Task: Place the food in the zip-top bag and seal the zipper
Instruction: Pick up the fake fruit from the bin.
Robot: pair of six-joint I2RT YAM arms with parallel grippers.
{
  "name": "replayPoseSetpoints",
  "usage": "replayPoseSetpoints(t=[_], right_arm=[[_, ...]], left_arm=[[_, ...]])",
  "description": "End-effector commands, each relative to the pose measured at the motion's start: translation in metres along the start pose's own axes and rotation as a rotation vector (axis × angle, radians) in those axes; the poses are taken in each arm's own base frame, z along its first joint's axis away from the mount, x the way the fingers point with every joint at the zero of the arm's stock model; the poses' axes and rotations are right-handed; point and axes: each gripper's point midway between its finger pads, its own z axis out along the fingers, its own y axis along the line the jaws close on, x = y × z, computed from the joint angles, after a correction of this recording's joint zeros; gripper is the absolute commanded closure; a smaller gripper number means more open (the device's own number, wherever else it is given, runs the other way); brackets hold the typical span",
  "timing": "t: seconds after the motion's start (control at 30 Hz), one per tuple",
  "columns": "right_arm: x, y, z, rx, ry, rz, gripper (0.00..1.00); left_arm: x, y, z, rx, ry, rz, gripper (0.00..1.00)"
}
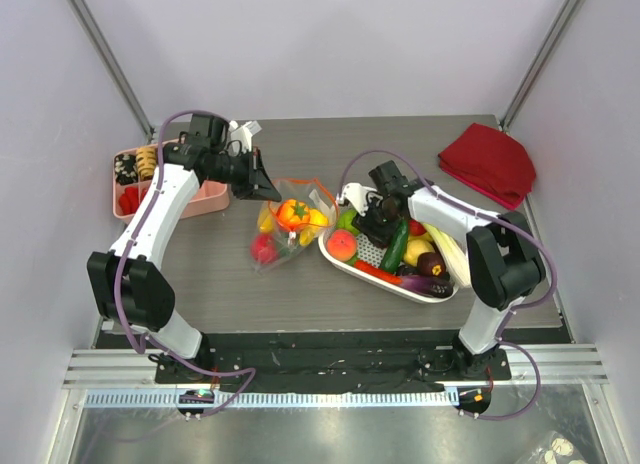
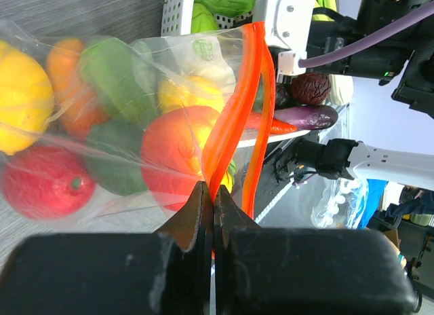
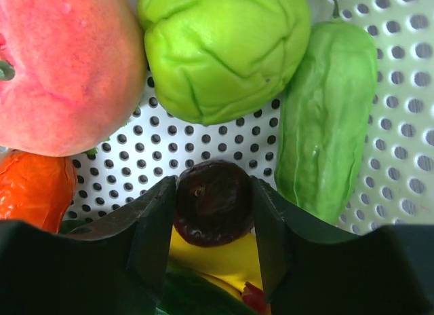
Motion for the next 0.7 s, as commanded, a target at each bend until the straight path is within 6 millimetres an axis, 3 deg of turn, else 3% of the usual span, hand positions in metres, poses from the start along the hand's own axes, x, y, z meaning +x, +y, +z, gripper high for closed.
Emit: replayPoseSetpoints(t=[0.0,0.1,0.2,0.5,0.57,0.6,0.67], right_arm=[[-0.004,-0.001,0.003,0.018,0.025,-0.045,0.46],[-0.003,0.002,0.005,0.013,0.038,-0.056,0.43],[-0.003,0.004,0.005,0.013,0.058,-0.071,0.32],[-0.005,0.003,-0.003,0.009,0.104,-0.104,0.29],[-0.007,0.002,-0.004,0.010,0.105,-0.109,0.33],[-0.010,0.000,-0.007,0.016,0.098,-0.107,0.42],[-0.020,-0.001,-0.012,0.023,0.068,-0.088,0.50]], left_arm=[[-0.010,-0.007,-0.004,0.026,-0.028,0.036,1.00],[-0.009,-0.006,-0.003,0.025,-0.025,0.033,1.00],[-0.009,-0.005,-0.002,0.025,-0.023,0.031,1.00],[-0.009,-0.006,-0.003,0.026,-0.026,0.036,1.00],[-0.009,-0.007,-0.004,0.025,-0.029,0.038,1.00],[-0.009,-0.007,-0.004,0.026,-0.028,0.039,1.00],[-0.009,-0.008,-0.006,0.027,-0.032,0.036,1.00]])
